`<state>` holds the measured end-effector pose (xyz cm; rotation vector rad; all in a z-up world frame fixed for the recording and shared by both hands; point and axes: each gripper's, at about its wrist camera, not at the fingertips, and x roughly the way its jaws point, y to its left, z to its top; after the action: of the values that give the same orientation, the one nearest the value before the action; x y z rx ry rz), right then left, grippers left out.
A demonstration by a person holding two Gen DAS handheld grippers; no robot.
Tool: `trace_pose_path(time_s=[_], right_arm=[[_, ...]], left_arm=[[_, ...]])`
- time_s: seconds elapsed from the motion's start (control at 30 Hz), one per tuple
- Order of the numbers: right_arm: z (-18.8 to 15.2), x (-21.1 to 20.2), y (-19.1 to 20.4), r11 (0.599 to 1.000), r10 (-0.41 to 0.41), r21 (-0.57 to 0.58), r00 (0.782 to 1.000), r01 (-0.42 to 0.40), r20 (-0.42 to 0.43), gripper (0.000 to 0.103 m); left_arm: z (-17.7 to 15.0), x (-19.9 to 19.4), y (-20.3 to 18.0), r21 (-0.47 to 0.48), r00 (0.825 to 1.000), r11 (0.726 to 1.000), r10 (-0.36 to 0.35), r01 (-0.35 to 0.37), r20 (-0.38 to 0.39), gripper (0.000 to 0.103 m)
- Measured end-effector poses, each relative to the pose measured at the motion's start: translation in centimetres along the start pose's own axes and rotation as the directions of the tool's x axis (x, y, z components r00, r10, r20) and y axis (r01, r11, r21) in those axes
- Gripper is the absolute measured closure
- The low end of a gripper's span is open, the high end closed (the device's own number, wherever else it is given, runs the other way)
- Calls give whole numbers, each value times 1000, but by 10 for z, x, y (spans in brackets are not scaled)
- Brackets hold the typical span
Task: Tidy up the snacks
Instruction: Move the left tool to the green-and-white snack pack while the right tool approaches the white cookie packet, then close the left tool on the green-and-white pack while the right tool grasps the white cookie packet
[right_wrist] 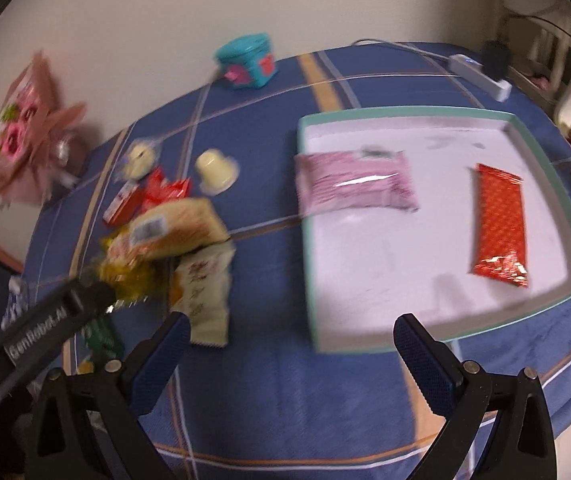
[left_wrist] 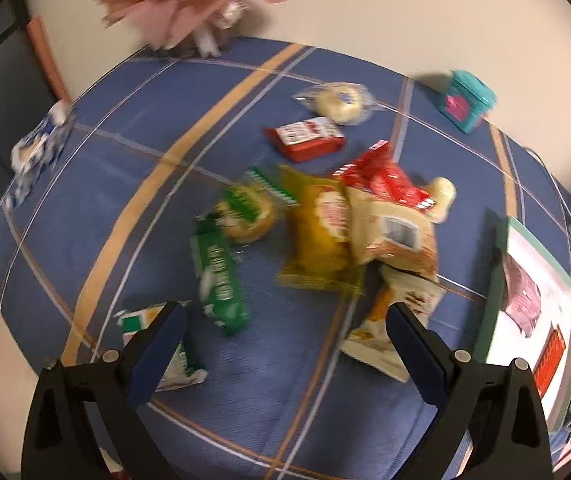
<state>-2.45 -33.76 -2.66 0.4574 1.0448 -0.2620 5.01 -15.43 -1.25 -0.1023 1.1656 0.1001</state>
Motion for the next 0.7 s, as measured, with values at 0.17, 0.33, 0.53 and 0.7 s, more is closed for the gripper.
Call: trace_pose_path(time_s=[0.17, 0.33, 0.53, 0.7], right_arm=[[-11, 8, 26, 996, -1, -84, 999, -2, -34, 0], [-14, 16, 34, 994, -15, -111, 998, 8, -66, 0], [-15, 26, 40, 993, 5, -113, 995, -17, -102, 0], [-10, 31, 51, 990, 35, -129, 994, -49, -102, 6]], left_arm=[[-1, 9, 33, -113, 999, 993, 17, -21, -40, 3], [-3, 20, 66, -237, 995, 970, 34, -55, -89, 3], [-13, 47, 97, -358, 979, 927, 45, -116, -200, 3], [-17, 56, 109, -393, 973, 909, 47, -135, -226, 4]])
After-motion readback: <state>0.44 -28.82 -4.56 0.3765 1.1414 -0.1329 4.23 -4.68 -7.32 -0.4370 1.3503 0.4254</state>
